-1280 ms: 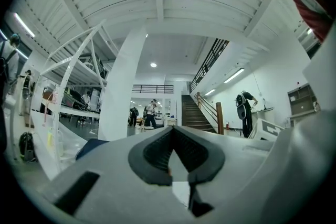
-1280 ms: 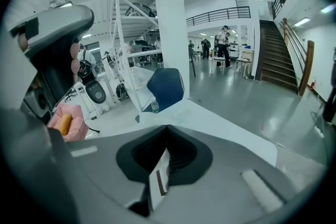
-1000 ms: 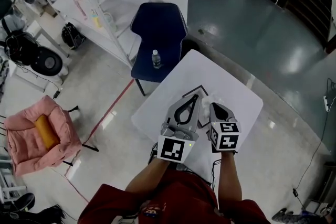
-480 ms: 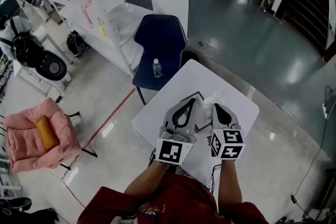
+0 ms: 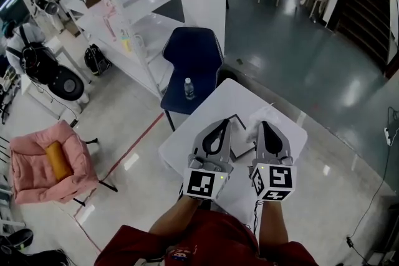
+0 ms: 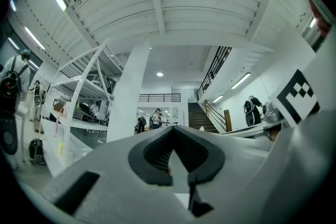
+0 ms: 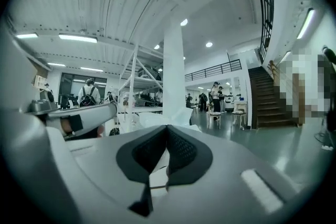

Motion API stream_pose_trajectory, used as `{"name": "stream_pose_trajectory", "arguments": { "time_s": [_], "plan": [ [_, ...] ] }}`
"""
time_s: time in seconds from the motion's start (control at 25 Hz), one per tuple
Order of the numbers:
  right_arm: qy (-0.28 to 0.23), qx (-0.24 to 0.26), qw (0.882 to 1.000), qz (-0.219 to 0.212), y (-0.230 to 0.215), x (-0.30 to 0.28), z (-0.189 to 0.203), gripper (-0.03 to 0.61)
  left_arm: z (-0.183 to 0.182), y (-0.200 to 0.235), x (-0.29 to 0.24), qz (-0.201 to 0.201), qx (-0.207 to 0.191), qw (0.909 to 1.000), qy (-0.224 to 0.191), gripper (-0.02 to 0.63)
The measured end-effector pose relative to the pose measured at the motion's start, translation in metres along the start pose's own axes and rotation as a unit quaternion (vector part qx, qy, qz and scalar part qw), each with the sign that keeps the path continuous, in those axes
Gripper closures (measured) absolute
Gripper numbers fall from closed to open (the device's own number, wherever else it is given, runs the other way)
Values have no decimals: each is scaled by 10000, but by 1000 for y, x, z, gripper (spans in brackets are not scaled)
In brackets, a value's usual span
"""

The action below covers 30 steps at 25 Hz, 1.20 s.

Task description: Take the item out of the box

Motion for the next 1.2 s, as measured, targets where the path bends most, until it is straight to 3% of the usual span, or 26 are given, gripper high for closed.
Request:
{"name": "stream_pose_trajectory", "arguments": {
  "time_s": [0.32, 0.68, 1.2],
  "plan": [
    [-1058, 262, 9939, 153, 11, 26, -12, 577, -11, -11, 11, 16, -10, 9999, -152, 611],
    [-1831, 465, 9812, 389, 12, 40, -10, 577, -16, -18, 17, -74, -74, 9996, -246, 611],
    [-1808, 293, 9828, 219, 13, 38, -5, 577, -13, -21, 21, -29, -135, 9995, -271, 611]
  ]
}}
Point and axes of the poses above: the fingertips, and each gripper's own axes: x backward along the fingers, y to its left, z out of its underside, the point moved 9 cm from there along x, backward along the fingers, and after that the axes turned 9 degrees about -z, right-handed, at the moved point
